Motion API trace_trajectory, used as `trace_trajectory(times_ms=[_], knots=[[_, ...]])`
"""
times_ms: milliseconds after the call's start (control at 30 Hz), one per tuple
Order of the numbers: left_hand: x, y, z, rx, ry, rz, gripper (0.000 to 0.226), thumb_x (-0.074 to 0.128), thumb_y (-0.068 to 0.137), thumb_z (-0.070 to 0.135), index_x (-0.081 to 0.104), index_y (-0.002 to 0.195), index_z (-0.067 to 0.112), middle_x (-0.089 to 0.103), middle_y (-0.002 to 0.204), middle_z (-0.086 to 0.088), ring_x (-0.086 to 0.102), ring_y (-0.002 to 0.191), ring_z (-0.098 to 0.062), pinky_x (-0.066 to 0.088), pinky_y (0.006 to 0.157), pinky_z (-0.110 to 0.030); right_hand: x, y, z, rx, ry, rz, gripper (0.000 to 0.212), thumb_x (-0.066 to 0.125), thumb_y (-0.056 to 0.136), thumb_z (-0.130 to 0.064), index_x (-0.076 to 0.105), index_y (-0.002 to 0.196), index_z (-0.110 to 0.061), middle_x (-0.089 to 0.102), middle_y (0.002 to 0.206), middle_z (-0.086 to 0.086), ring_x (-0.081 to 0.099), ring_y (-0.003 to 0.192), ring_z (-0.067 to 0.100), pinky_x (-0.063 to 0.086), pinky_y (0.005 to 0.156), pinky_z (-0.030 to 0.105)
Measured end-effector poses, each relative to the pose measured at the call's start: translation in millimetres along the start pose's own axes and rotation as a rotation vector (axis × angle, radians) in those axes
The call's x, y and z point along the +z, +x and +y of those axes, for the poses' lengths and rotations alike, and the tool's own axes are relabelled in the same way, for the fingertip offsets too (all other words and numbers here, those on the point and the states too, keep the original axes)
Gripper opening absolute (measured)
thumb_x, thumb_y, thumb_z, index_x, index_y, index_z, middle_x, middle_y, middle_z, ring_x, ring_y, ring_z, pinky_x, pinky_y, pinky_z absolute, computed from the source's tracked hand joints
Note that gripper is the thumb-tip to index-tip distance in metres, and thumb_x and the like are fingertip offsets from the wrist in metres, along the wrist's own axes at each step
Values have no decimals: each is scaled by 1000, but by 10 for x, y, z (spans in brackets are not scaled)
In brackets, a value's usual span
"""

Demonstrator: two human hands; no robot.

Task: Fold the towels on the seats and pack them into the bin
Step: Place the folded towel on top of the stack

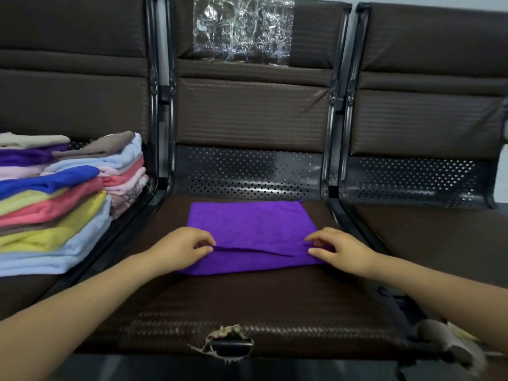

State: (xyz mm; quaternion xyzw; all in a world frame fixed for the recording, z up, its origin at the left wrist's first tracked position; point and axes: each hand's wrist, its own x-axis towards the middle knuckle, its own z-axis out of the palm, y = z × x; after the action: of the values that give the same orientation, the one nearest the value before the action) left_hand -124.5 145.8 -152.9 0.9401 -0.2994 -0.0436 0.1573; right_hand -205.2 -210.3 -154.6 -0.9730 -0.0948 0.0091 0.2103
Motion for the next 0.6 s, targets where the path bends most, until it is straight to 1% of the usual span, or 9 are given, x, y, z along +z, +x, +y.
trace_trajectory(times_ms=[67, 133, 200, 267, 367, 433, 467, 533, 600], knots=[[-10, -32, -65, -25, -13, -6, 14, 64, 90, 25, 71, 101, 20, 63, 82, 16, 53, 74, 2, 43, 73, -19, 29, -23, 54, 0, -26, -22, 38, 67, 88, -33, 60, 125, -28, 52, 100, -13, 52, 100, 4, 42, 97, 24], [-24, -72, -112, -45, -17, -45, 12, 65, 89, 26, 70, 98, 21, 57, 72, 18, 51, 68, 5, 39, 67, -13, 33, -23, 51, 5, -4, -16, 46, 70, 86, -31, 56, 129, -30, 52, 102, -13, 51, 103, 5, 40, 98, 22], [-52, -112, -141, -73, -42, -78, 6, 66, 88, 24, 67, 94, 24, 56, 72, 16, 51, 67, 3, 36, 65, -10, 19, -28, 30, 11, 25, -31, 53, 73, 83, -31, 52, 132, -33, 54, 105, -11, 51, 105, 4, 37, 98, 18], [-88, -149, -156, -109, -91, -81, 5, 66, 88, 22, 64, 85, 26, 59, 72, 12, 52, 65, 2, 36, 64, -10, -1, -34, 48, 11, 34, -62, 54, 73, 82, -31, 53, 131, -34, 56, 108, -11, 52, 106, 3, 37, 99, 18], [-118, -179, -153, -212, -251, -5, 14, 66, 88, 19, 65, 76, 24, 63, 73, 7, 53, 68, -3, 36, 63, -10, -23, -18, 67, -35, -90, -82, 32, 66, 88, -28, 65, 120, -27, 59, 113, -11, 53, 111, 6, 38, 102, 23], [-124, -200, -105, -299, -395, 114, 12, 65, 90, 19, 68, 79, 19, 66, 78, 3, 56, 74, -7, 37, 67, -11, -32, 24, 26, -46, -170, -66, 21, 58, 94, -24, 69, 111, -19, 63, 112, -6, 56, 108, 11, 41, 99, 27], [-119, -204, -73, -339, -482, 161, 11, 63, 91, 19, 70, 83, 16, 68, 82, 0, 58, 77, -9, 39, 70, -14, -39, 30, -10, -31, -178, -56, 18, 54, 97, -23, 70, 104, -17, 64, 107, -3, 58, 103, 15, 42, 95, 29], [-101, -228, -14, -375, -606, 191, 14, 58, 94, 20, 68, 86, 15, 69, 88, -4, 61, 83, -14, 42, 73, -20, -51, 12, -85, 8, -123, -60, 21, 48, 100, -23, 60, 83, -23, 62, 89, -2, 57, 90, 19, 44, 86, 34], [-83, -284, 38, -348, -565, 146, 17, 55, 96, 20, 64, 81, 21, 66, 84, 2, 59, 82, -12, 40, 69, -19, -68, -30, -151, 71, 25, -47, 28, 42, 102, -23, 50, 75, -24, 56, 79, -3, 54, 81, 19, 42, 82, 37]])
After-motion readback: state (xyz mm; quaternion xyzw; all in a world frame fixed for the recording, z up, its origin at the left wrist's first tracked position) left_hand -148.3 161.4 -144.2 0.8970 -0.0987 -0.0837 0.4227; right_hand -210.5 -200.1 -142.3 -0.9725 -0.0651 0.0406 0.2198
